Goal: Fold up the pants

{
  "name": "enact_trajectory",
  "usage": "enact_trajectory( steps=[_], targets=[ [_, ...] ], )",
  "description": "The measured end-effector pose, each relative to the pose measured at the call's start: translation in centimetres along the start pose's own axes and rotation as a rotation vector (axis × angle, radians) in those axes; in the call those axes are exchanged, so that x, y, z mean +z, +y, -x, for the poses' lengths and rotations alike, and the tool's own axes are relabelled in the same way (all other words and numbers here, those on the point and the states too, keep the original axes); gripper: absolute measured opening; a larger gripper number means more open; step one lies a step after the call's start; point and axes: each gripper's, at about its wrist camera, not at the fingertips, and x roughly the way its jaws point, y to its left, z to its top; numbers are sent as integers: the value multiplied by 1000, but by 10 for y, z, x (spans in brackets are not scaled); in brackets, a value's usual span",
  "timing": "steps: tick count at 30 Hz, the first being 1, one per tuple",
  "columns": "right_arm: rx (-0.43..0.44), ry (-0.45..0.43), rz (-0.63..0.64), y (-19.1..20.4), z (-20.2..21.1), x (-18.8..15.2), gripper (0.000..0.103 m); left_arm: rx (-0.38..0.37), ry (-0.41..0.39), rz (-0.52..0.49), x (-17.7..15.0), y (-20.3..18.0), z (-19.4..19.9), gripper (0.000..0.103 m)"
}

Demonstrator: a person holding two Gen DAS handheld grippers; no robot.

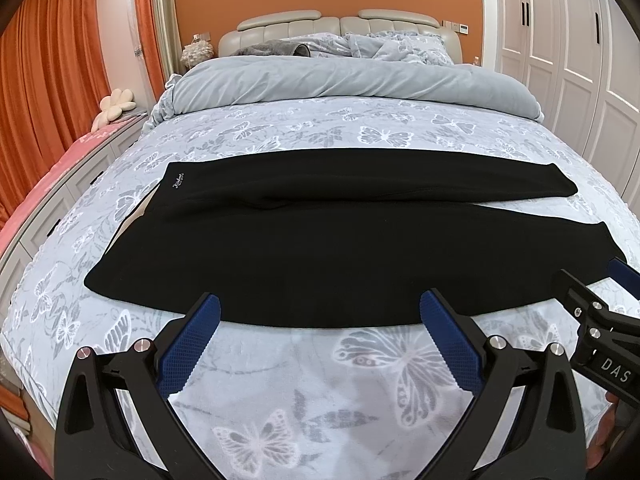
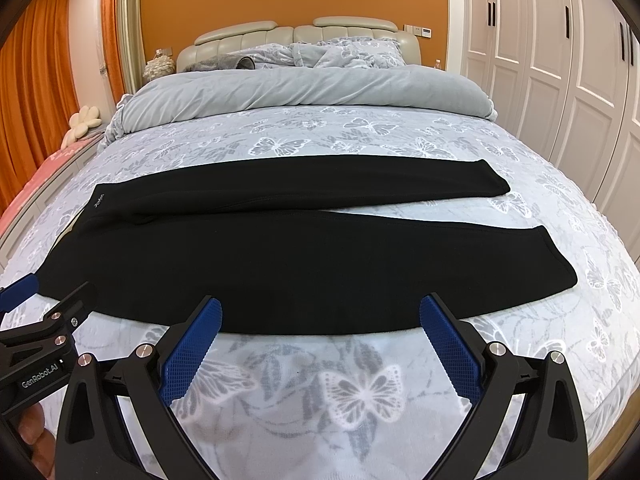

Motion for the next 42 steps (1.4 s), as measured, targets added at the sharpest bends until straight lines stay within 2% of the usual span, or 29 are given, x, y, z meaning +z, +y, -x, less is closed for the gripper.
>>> enact_trajectory(
  steps=[42],
  targets=[
    [0,2,0,1,0,0,98,1,0,0,-1,-1,-1,98]
  ],
)
